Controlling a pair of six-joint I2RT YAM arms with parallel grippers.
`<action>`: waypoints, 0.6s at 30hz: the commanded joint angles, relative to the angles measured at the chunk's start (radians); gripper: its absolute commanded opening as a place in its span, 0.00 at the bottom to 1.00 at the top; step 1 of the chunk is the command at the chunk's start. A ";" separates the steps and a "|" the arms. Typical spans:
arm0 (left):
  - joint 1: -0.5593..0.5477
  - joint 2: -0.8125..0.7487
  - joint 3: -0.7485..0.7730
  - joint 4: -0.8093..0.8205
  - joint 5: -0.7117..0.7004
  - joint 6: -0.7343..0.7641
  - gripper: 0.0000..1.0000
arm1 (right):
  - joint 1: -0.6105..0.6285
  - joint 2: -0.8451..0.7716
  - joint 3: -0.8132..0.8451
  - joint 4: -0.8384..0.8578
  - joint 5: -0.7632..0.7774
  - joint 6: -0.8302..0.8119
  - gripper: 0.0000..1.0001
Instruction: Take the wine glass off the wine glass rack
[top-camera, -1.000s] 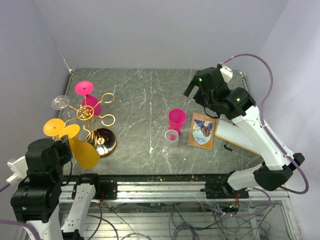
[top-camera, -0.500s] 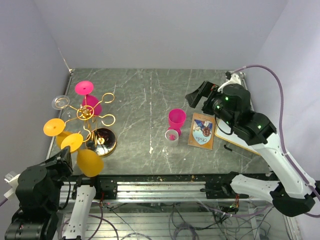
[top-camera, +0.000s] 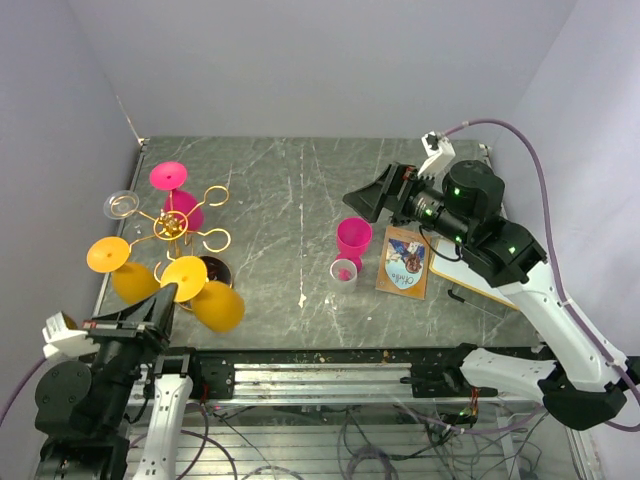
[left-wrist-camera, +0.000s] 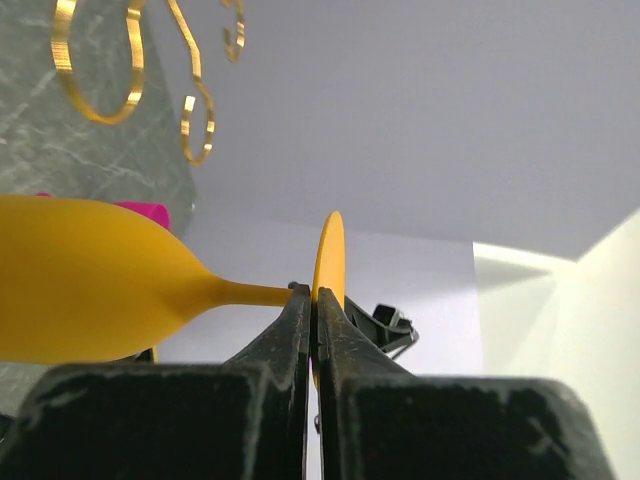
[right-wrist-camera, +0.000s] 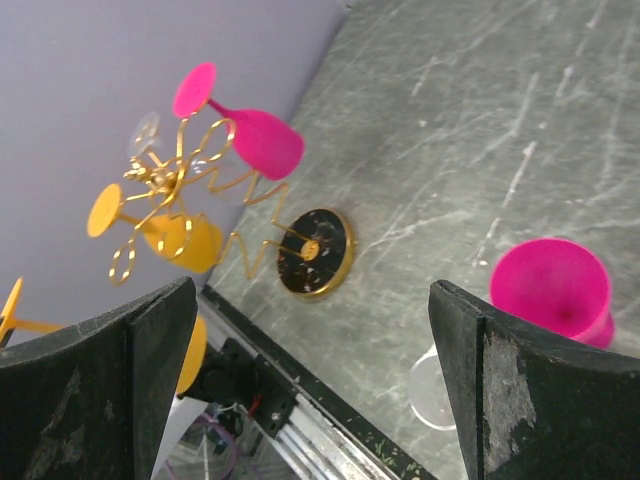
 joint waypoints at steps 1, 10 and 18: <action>-0.006 -0.004 -0.076 0.332 0.197 0.058 0.07 | -0.004 0.002 -0.027 0.108 -0.140 0.038 1.00; -0.007 0.145 -0.198 1.015 0.492 0.073 0.07 | -0.004 0.009 -0.088 0.330 -0.281 0.081 1.00; -0.006 0.272 -0.172 1.427 0.561 0.067 0.07 | -0.002 -0.028 -0.265 0.747 -0.361 0.276 1.00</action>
